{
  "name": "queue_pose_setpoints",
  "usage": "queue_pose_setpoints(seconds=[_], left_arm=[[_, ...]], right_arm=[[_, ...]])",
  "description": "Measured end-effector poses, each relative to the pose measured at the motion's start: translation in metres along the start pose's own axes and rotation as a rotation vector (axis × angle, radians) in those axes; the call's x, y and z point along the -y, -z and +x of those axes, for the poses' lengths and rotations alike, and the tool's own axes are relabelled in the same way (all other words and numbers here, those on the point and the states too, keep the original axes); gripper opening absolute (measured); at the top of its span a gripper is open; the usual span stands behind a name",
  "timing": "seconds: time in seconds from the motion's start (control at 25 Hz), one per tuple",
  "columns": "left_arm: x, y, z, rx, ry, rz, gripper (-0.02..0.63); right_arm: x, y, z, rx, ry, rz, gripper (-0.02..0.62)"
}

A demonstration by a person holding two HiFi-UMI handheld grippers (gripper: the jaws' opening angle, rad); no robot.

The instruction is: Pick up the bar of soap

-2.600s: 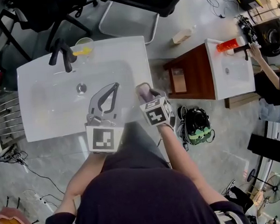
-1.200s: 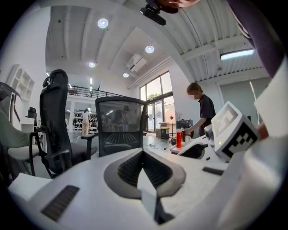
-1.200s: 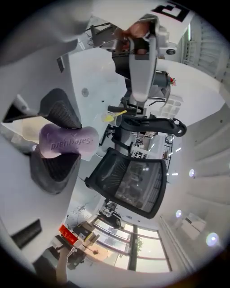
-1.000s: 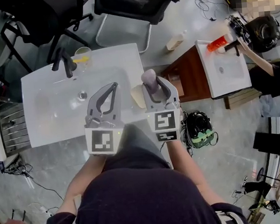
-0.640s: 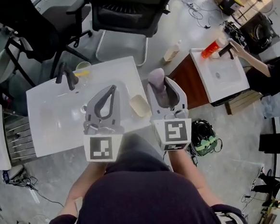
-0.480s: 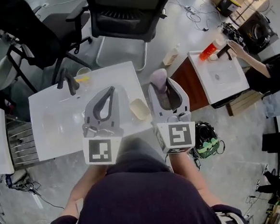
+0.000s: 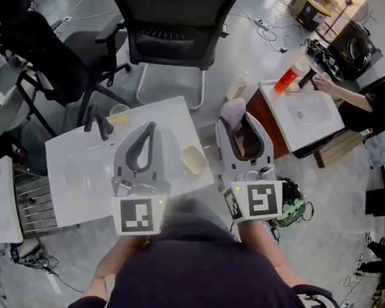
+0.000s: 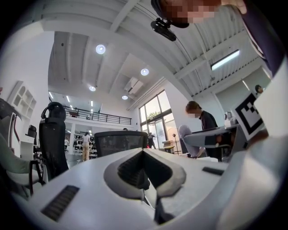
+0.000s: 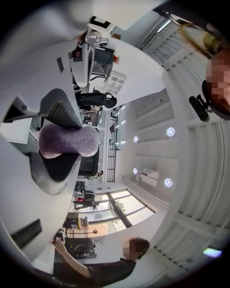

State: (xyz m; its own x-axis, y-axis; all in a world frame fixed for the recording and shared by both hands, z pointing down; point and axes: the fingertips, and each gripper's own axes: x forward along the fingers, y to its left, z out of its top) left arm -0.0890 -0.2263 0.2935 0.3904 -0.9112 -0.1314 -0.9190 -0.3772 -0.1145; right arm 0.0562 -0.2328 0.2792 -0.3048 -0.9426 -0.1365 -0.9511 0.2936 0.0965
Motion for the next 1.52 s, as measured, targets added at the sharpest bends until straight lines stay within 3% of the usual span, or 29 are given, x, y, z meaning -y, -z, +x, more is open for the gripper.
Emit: queue_pose_setpoints(seconds=[0.48, 1.52], left_arm=[[-0.006, -0.013, -0.005, 0.022, -0.03, 0.007, 0.0], [-0.007, -0.008, -0.021, 0.003, -0.048, -0.003, 0.0]], right_arm=[[0.004, -0.014, -0.007, 0.056, 0.023, 0.017, 0.193], [0.0, -0.018, -0.013, 0.068, 0.037, 0.008, 0.193]])
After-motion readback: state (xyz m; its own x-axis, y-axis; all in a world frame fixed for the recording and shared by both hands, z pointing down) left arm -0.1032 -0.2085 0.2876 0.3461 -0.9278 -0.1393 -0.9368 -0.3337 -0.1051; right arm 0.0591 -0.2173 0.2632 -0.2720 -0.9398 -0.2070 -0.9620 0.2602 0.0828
